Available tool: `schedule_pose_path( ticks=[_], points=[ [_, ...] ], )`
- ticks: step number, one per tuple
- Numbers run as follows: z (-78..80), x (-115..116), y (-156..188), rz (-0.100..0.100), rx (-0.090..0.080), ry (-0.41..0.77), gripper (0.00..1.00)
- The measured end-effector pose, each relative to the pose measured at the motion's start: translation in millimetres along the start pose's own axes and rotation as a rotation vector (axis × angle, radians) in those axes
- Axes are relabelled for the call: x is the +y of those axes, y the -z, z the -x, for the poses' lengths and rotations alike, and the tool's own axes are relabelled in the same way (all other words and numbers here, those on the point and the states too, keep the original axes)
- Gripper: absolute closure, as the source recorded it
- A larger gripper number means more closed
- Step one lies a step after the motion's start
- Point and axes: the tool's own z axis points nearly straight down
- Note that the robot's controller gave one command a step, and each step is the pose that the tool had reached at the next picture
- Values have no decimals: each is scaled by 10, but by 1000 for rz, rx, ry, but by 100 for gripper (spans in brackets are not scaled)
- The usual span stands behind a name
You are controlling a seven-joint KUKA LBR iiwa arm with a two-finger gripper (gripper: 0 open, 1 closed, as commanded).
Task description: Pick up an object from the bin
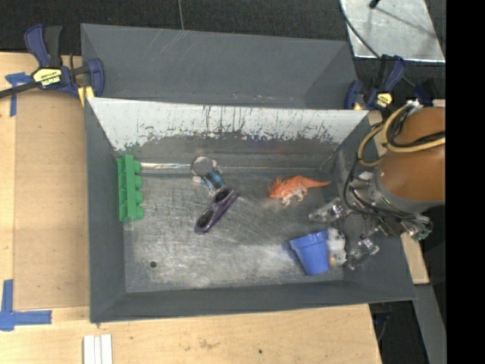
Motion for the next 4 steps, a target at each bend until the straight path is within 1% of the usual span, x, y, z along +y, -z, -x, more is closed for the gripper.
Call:
schedule_pose_path(
  ticks=[1, 2, 3, 4],
  points=[
    [69, 113, -13, 0, 0, 216, 0],
    [136, 98, -538, -3, -4, 228, 0],
    [305, 106, -599, -15, -17, 502, 100],
    [302, 109, -595, -13, -14, 504, 100]
  ],
)
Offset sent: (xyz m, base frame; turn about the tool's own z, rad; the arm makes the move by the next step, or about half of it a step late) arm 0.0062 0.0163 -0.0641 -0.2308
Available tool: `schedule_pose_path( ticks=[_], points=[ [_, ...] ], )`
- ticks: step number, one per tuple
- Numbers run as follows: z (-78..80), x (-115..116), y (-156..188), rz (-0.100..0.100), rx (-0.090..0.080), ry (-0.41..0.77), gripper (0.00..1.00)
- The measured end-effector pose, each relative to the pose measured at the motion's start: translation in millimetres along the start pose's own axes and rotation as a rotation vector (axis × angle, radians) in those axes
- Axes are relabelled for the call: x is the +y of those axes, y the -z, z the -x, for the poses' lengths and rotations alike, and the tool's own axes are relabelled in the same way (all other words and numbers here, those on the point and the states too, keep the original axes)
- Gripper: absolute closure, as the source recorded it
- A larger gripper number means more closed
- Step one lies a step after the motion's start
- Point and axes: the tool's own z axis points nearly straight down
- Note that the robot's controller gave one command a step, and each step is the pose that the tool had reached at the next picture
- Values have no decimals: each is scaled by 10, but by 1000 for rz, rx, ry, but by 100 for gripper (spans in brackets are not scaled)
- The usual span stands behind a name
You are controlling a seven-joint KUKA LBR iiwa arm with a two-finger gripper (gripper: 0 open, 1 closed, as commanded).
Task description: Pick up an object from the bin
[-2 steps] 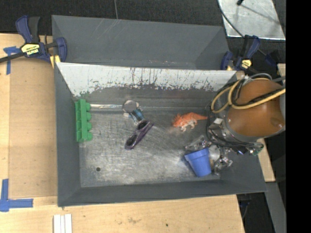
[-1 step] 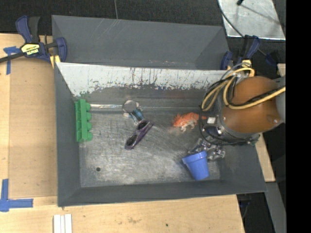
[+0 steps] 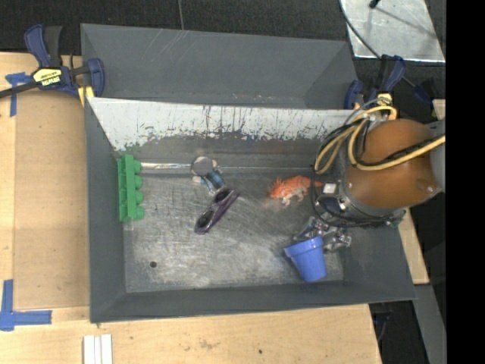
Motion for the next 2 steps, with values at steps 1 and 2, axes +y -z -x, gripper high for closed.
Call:
schedule_pose_path(
  ticks=[1, 2],
  points=[
    [-5, 10, 27, 6, 3, -1, 100],
    [-9, 19, 136, 15, 8, -2, 100]
  ],
)
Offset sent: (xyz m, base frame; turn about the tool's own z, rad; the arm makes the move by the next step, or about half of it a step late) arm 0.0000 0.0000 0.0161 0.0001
